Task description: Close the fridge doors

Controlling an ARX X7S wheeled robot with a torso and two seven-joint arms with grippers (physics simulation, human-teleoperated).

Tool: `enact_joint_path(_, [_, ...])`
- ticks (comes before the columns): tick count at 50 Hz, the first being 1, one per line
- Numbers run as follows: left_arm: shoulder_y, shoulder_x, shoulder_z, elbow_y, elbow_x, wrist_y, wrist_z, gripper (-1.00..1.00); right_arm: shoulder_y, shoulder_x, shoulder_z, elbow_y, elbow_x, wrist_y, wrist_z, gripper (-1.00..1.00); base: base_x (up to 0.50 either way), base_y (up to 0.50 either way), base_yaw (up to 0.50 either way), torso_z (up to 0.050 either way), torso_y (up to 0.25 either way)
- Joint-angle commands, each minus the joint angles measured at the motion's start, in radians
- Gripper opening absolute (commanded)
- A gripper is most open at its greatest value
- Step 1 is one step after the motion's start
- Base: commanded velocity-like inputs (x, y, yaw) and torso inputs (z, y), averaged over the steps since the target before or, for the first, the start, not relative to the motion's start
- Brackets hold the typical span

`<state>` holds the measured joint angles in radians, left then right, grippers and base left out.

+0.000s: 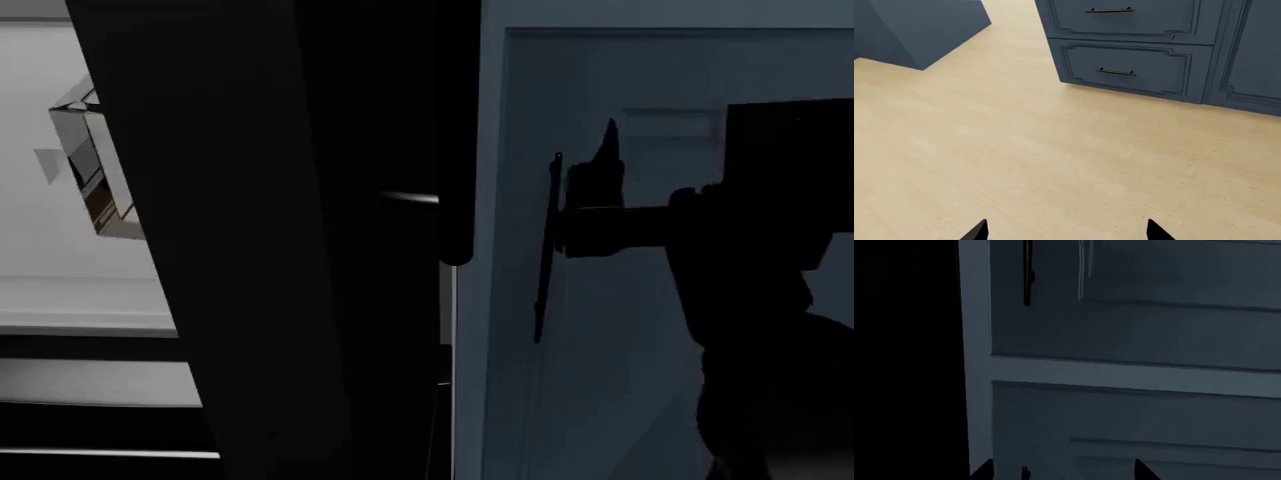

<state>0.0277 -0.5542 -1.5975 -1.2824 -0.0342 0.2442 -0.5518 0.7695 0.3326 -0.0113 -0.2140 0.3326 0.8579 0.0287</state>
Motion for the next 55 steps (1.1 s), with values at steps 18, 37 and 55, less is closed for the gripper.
enact_joint_path(18, [0.003,-0.010,-0.018,-0.026,0.035,-0.004,0.012,1.00,0.262,-0.030,0.081,0.177,0.245,0.280,-0.149,1.00,0.00,0.00,0.00,0.000,0.000])
enact_joint_path(37, [0.003,-0.011,-0.014,-0.026,0.034,-0.008,0.021,1.00,0.250,-0.026,0.079,0.161,0.295,0.354,-0.156,1.00,0.00,0.00,0.00,0.000,0.000])
enact_joint_path(55, [0.005,-0.013,-0.005,-0.026,0.034,-0.025,0.020,1.00,0.260,-0.062,0.048,0.147,0.341,0.407,-0.161,1.00,0.00,0.00,0.00,0.000,0.000])
